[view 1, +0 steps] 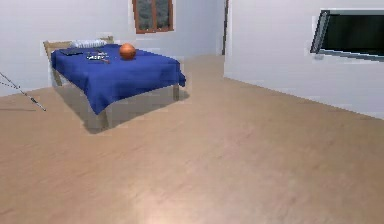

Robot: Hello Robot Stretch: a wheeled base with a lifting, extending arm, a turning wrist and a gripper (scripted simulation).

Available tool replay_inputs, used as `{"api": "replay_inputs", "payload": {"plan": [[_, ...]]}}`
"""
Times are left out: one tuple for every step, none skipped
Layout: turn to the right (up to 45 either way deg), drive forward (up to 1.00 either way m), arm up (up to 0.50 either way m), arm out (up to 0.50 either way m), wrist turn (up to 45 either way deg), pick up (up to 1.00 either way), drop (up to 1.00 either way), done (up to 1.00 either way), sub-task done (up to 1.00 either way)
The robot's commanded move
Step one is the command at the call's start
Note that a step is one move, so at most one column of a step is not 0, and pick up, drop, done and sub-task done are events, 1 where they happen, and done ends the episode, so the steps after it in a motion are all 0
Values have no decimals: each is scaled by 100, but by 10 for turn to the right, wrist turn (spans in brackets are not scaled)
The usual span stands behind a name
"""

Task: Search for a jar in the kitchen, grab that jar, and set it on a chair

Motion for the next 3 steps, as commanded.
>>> {"api": "replay_inputs", "payload": {"plan": [[30, 0, 0, 0, 0, 0, 0, 0, 0], [0, 20, 0, 0, 0, 0, 0, 0, 0], [60, 0, 0, 0, 0, 0, 0, 0, 0]]}}
